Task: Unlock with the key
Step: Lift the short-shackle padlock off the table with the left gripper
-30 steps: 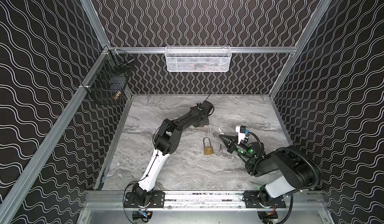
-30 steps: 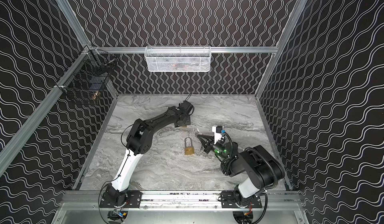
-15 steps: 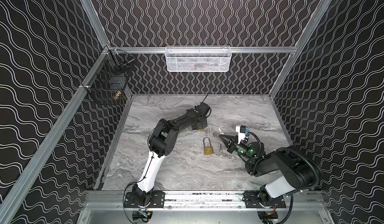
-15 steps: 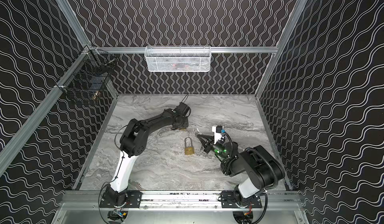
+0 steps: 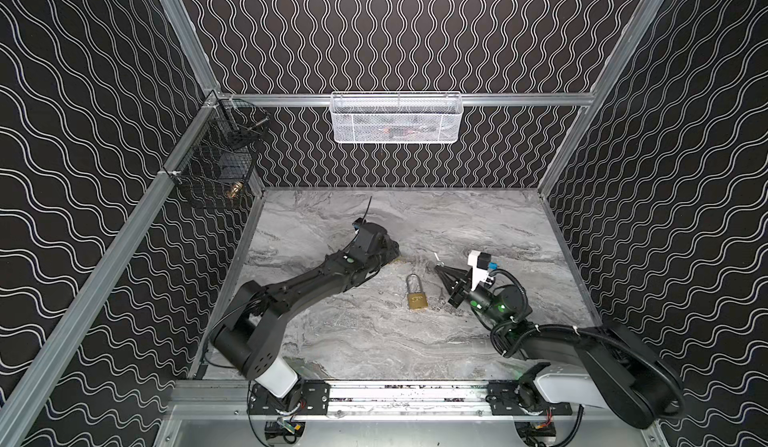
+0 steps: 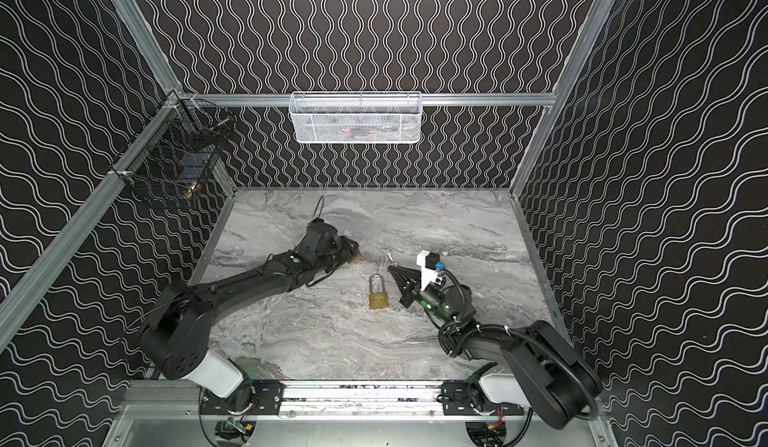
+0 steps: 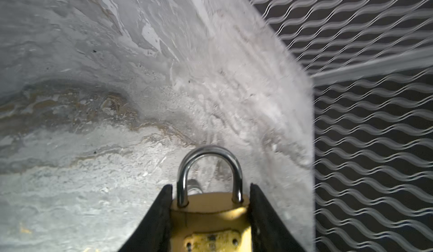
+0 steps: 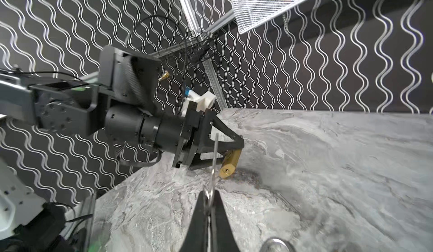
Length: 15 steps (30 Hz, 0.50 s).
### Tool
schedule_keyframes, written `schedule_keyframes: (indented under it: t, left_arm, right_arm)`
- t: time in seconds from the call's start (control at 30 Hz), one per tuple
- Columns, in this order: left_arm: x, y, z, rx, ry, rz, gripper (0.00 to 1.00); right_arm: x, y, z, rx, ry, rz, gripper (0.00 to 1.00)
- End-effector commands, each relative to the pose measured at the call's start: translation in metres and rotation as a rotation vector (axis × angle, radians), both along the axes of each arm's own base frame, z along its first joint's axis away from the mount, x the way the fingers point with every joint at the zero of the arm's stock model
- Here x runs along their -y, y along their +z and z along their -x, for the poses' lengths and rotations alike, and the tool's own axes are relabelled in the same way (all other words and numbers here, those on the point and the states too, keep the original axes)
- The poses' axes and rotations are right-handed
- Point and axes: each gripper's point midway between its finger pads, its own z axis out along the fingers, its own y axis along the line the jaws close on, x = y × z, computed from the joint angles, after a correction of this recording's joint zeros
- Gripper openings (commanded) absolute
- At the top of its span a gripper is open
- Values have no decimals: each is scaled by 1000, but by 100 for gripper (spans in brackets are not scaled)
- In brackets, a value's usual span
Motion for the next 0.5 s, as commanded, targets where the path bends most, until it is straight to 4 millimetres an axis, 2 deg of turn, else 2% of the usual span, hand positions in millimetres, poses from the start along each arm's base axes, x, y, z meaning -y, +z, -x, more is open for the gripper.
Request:
schedule_keyframes:
  t: [0.0,0.2,0.47]
  left_arm:
    - [1,48,-11,158,130,267,34]
    - [4,68,6,260,143,426,34]
    - [6,87,19,373,123,406,34]
  right_arm:
    - [-5,-29,-12,-49,-122,167,0]
    - [-21,-40,-11,-129,-71,94,0]
    - [-43,-43,-3,-124,-11,138,0]
